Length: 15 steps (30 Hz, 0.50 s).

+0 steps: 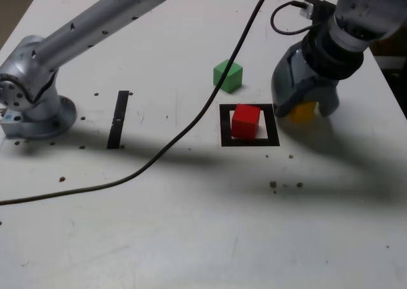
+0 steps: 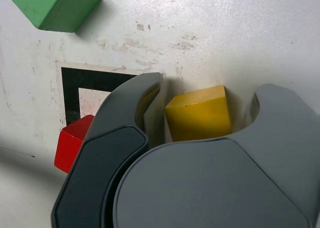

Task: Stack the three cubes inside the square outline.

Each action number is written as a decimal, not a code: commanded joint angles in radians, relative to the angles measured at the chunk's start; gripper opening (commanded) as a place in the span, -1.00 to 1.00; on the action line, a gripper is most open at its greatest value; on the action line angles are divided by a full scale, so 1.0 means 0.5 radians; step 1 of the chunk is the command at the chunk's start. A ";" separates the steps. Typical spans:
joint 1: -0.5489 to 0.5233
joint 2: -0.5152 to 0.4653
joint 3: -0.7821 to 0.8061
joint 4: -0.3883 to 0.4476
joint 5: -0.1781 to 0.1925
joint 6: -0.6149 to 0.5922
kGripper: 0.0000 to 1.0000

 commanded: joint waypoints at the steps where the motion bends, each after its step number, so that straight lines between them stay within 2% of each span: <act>1: 0.004 0.001 -0.006 0.029 -0.005 -0.001 -0.53; 5: 0.004 0.001 -0.010 0.034 -0.002 0.003 -0.57; 10: -0.009 -0.017 -0.007 0.052 0.002 0.005 -0.74; 15: -0.081 -0.123 0.071 0.058 0.027 0.029 -0.77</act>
